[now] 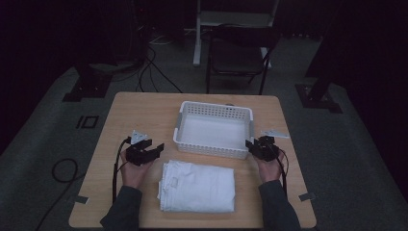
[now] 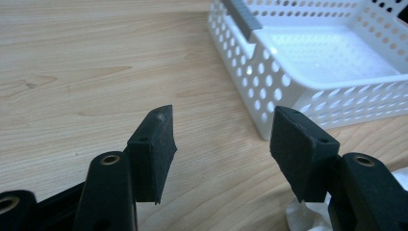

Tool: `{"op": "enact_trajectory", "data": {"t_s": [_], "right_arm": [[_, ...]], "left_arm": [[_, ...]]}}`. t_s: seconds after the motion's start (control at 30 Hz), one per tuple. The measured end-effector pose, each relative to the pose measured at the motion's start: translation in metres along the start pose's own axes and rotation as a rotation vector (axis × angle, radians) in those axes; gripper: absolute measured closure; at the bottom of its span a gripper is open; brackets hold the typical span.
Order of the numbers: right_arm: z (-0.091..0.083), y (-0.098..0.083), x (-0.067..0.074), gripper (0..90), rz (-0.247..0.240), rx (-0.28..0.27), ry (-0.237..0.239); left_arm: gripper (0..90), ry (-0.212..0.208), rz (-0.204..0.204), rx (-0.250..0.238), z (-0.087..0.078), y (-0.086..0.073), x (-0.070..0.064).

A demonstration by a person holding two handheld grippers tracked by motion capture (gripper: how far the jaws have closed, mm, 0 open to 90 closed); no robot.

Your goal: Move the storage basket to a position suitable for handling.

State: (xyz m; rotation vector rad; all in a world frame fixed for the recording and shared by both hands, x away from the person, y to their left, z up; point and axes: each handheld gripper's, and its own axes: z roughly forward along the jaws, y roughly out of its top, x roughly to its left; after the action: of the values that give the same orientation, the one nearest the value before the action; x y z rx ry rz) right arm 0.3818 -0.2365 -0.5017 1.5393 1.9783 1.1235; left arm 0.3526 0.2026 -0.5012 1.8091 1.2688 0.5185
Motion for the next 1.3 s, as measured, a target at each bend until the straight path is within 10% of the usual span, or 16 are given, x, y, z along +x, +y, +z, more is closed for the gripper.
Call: {"op": "enact_trajectory", "data": {"t_s": [0.47, 1.3], "right_arm": [[0.021, 0.012, 0.025, 65.7, -0.041, 0.023, 0.062], [0.038, 0.027, 0.031, 65.0, -0.069, 0.043, 0.083]], "left_arm": [[42.3, -0.03, 0.022, -0.014, 0.0, 0.002, -0.009], [43.8, -0.022, 0.02, 0.008, 0.003, 0.001, -0.009]]}}
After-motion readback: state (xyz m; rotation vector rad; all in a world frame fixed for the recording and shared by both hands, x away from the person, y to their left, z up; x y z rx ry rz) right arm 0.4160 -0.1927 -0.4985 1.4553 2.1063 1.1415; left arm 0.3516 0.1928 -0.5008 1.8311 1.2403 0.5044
